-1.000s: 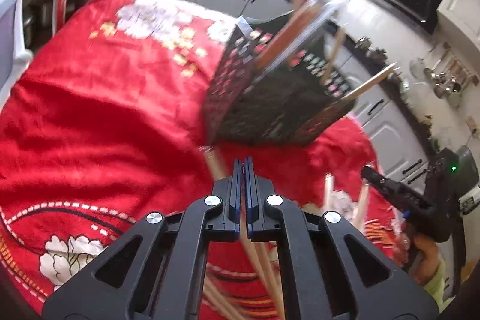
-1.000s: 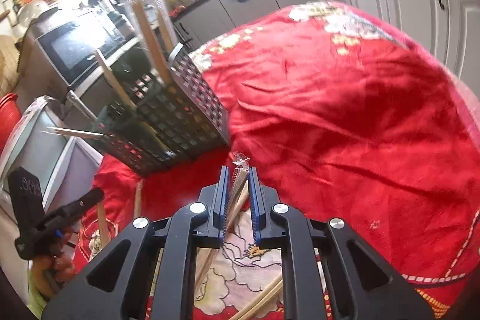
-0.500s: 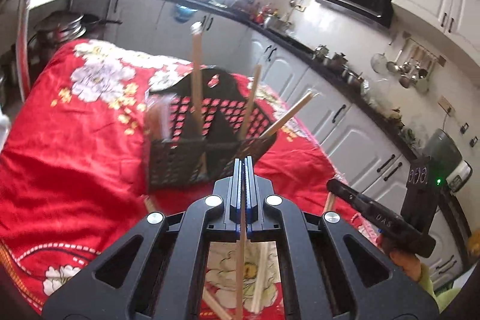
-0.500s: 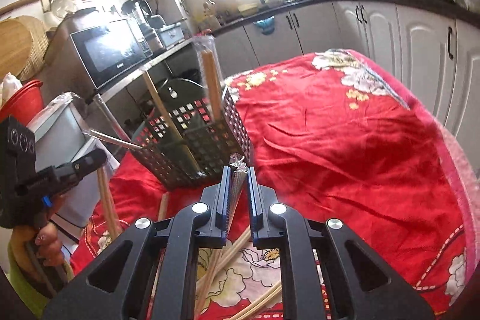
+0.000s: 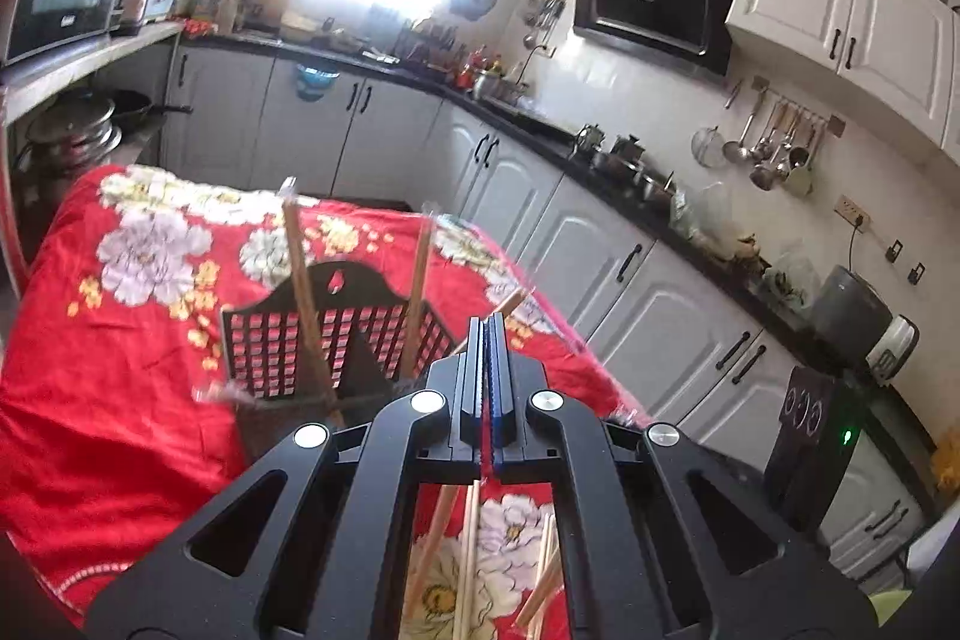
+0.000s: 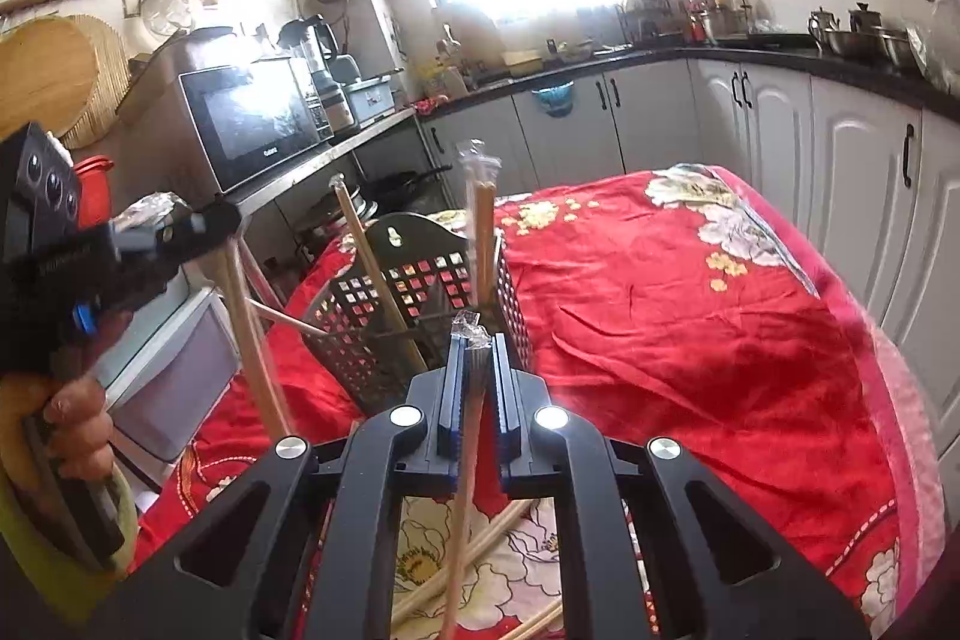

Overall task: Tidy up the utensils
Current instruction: 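Raise the held chopsticks upright with both tools and carry them above the basket, then lower the chopsticks into the black basket and open both tools, then withdraw both open tools from the basket toward the remaining chopsticks, then lower both open tools over the wooden chopsticks lying on the table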

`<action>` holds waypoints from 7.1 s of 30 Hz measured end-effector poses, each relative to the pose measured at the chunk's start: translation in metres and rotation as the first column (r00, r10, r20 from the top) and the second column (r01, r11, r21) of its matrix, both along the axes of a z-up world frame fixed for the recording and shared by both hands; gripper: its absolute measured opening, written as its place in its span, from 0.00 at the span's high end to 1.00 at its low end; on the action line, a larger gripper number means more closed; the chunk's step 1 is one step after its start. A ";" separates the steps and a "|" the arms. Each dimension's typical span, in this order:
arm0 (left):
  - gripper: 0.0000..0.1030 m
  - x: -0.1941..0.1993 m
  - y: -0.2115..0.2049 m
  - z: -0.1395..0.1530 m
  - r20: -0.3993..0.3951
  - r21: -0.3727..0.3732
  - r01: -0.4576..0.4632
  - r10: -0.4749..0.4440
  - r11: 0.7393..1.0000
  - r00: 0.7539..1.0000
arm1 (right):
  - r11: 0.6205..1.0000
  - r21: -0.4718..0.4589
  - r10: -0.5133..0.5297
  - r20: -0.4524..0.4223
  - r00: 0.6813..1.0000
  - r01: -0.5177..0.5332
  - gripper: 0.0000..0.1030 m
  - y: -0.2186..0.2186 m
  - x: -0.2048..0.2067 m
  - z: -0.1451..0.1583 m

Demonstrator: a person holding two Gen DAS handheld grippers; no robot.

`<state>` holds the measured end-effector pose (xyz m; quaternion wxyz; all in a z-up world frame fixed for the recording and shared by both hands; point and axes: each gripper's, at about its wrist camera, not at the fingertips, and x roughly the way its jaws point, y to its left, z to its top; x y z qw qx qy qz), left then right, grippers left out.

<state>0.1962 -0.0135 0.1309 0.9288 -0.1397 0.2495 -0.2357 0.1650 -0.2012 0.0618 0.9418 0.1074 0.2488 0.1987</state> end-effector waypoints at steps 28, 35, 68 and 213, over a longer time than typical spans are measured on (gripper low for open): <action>1.00 0.049 0.001 0.087 0.216 -0.003 -0.146 0.144 0.989 0.966 | 0.997 0.018 0.074 0.200 0.977 -0.079 0.93 0.028 0.027 0.094; 1.00 0.056 -0.006 0.104 0.277 0.010 -0.174 0.165 0.985 0.947 | 0.996 0.028 0.073 0.251 0.965 -0.082 0.93 0.035 0.041 0.117; 1.00 0.109 -0.008 0.042 0.219 -0.032 -0.264 0.264 0.964 0.939 | 0.999 0.023 0.028 0.350 0.936 -0.038 0.93 0.048 0.114 0.083; 0.10 -0.017 0.021 -0.161 -0.345 0.141 -0.153 0.193 0.978 0.919 | 0.996 -0.083 -0.024 -0.184 0.983 0.008 0.37 -0.010 -0.034 -0.087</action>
